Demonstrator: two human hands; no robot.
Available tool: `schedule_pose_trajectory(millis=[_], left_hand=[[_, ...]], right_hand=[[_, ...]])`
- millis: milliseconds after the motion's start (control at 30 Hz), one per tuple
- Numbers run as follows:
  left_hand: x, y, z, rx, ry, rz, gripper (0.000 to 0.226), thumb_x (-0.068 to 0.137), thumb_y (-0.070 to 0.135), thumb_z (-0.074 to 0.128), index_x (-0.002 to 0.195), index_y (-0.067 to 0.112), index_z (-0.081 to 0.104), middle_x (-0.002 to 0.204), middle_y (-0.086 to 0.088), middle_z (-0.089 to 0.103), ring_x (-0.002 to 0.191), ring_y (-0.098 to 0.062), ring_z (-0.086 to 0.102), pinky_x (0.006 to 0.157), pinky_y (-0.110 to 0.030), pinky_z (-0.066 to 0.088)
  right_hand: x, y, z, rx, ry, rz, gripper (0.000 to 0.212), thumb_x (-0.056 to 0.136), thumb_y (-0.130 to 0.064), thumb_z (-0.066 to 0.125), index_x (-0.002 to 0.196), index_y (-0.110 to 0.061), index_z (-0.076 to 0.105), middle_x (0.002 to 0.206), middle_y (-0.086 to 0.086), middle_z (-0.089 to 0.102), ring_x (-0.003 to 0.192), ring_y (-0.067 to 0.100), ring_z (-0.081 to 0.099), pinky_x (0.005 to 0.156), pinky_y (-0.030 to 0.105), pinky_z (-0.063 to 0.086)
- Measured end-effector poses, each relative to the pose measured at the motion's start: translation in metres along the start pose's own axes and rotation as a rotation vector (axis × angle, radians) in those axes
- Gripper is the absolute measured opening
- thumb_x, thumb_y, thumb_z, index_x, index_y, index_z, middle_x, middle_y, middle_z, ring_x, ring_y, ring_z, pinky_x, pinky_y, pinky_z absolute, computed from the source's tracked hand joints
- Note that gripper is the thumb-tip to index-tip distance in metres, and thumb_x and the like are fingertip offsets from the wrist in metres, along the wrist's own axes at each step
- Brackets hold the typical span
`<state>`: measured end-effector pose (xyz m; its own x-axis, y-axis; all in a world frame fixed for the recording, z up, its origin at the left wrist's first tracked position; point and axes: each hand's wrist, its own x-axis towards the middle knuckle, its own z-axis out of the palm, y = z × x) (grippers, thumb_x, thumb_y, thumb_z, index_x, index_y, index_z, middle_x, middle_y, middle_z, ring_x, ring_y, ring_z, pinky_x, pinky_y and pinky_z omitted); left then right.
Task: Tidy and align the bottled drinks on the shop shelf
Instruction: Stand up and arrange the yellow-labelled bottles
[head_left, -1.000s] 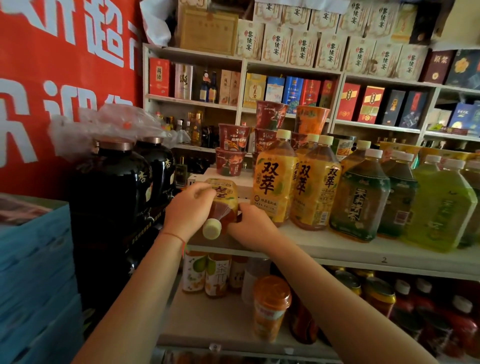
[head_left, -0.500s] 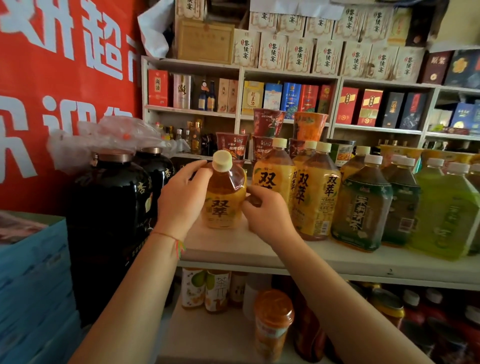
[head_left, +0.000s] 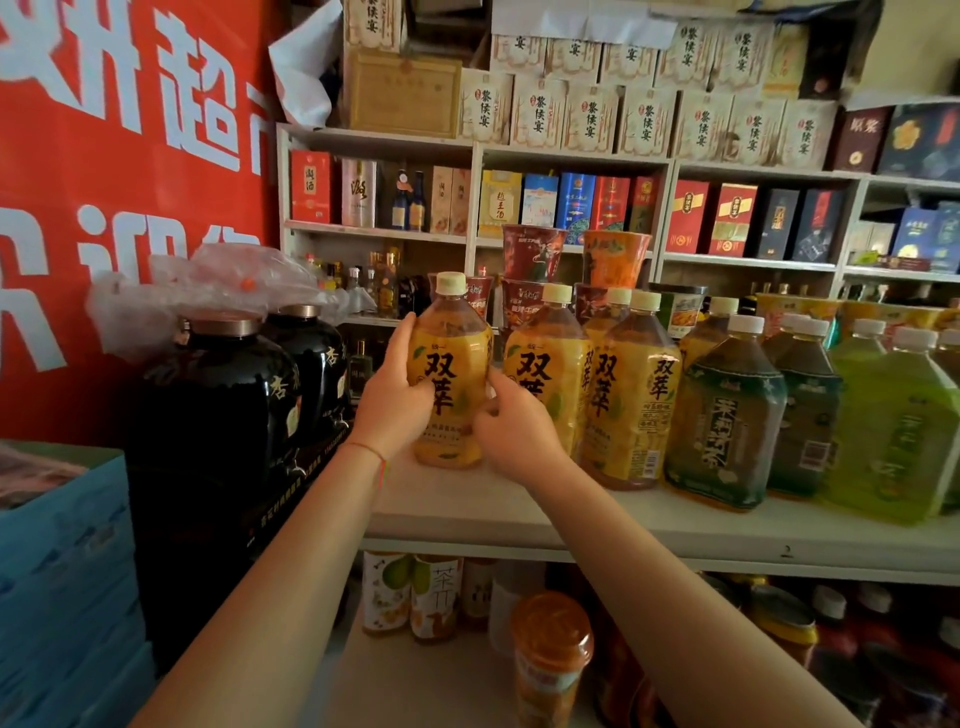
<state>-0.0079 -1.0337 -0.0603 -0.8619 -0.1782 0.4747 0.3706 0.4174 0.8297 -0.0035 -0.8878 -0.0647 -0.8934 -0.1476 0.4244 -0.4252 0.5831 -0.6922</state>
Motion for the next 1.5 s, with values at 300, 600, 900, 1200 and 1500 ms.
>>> schedule_pose_trajectory(millis=[300,600,900,1200,1500], left_hand=[[0.009,-0.004,0.019,0.142,-0.12,-0.038,0.118,0.083,0.037,0.078,0.159,0.032,-0.012,0.144,-0.006,0.055,0.122,-0.028,0.059,0.103,-0.047,0.049],[0.015,-0.019,0.029,0.231,-0.042,-0.069,0.11,0.068,0.057,0.081,0.154,0.039,0.015,0.128,0.003,0.065,0.112,-0.021,0.066,0.099,-0.051,0.053],[0.013,-0.003,0.055,0.567,0.174,-0.035,0.122,0.084,0.032,0.079,0.158,0.026,-0.018,0.142,-0.02,0.043,0.117,-0.035,0.057,0.089,-0.046,0.051],[0.024,-0.008,0.049,0.769,0.127,-0.25,0.042,0.097,0.022,0.059,0.135,0.015,0.042,0.115,-0.014,0.066,0.099,-0.038,0.067,0.077,-0.043,0.054],[-0.019,0.025,0.053,-0.038,0.048,-0.068,0.037,0.099,0.054,0.053,0.13,0.036,0.049,0.122,0.018,0.062,0.114,-0.004,0.059,0.101,-0.036,0.048]], right_hand=[[-0.002,-0.004,0.005,0.194,-0.11,0.081,0.062,0.093,-0.011,0.05,0.153,-0.022,0.039,0.128,-0.002,0.061,0.099,0.012,0.061,0.066,0.019,0.048],[-0.019,0.005,-0.031,-0.012,0.269,-0.252,0.03,0.097,-0.012,0.054,0.125,-0.017,0.062,0.093,-0.004,0.067,0.056,0.006,0.053,0.051,0.034,0.051],[-0.013,0.047,-0.061,-0.454,0.056,0.021,0.112,0.095,-0.046,0.06,0.152,-0.011,-0.03,0.153,0.017,0.031,0.102,0.025,0.066,0.073,0.031,0.054],[-0.004,0.048,-0.069,-0.258,-0.106,0.078,0.091,0.093,-0.034,0.069,0.152,-0.002,0.007,0.15,0.02,0.034,0.126,0.035,0.055,0.096,0.039,0.049],[0.003,0.036,-0.054,0.013,-0.269,0.186,0.083,0.088,-0.031,0.073,0.147,-0.007,0.02,0.146,0.016,0.033,0.129,0.033,0.046,0.1,0.039,0.049]])
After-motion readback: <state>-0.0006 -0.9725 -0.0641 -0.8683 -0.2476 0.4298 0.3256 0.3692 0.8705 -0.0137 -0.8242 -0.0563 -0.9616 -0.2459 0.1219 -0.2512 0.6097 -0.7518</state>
